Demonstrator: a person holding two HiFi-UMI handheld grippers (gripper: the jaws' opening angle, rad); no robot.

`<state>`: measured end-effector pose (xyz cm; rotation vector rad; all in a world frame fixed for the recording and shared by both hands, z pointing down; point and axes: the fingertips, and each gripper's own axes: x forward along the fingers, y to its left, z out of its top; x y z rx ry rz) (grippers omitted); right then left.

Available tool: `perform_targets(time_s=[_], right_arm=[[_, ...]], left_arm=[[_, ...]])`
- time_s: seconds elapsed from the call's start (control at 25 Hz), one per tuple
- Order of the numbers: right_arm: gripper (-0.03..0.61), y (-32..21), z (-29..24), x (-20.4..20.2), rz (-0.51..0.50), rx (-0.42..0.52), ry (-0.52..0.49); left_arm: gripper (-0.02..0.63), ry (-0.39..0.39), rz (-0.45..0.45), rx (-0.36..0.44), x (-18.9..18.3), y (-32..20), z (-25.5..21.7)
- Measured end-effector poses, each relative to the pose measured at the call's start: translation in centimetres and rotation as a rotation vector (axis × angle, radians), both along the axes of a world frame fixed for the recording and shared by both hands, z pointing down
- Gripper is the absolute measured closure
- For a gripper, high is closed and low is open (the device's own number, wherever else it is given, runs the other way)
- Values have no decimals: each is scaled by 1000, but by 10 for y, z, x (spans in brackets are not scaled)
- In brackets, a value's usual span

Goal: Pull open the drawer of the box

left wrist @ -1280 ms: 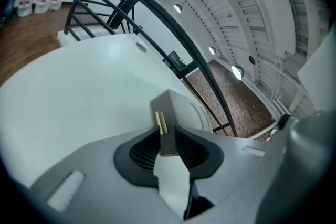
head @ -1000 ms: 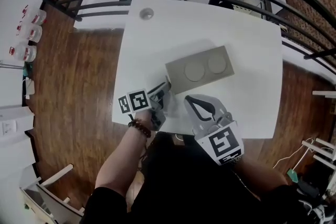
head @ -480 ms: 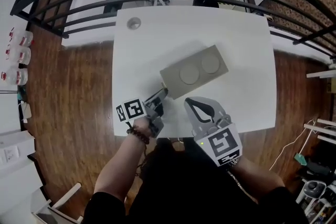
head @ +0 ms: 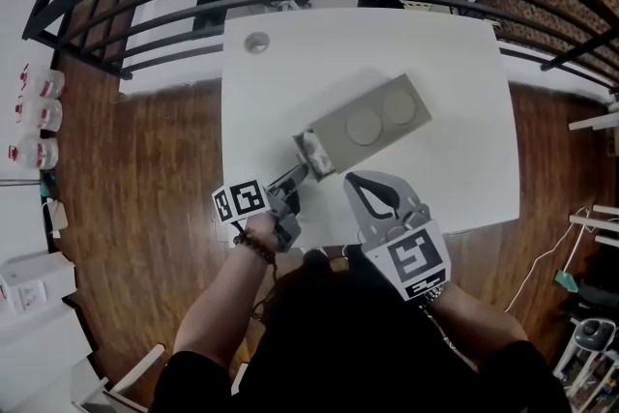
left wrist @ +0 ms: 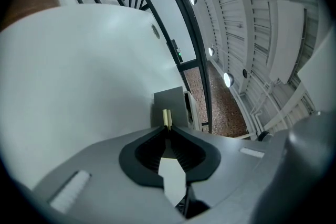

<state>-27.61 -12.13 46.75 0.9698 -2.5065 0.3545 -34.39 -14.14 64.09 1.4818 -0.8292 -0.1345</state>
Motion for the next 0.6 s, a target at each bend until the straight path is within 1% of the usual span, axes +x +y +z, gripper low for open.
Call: perform_targets(time_s=[0.2, 0.36, 0.6], right_arm=[[586, 10, -3, -17, 0, 13, -4], [586, 23, -6, -40, -7, 25, -2], [586, 31, -12, -54, -15, 36, 1]], left_arm=[[566, -10, -9, -8, -23, 14, 0], [566, -14, -31, -15, -51, 27, 1], [566, -30, -59, -25, -75, 35, 0]])
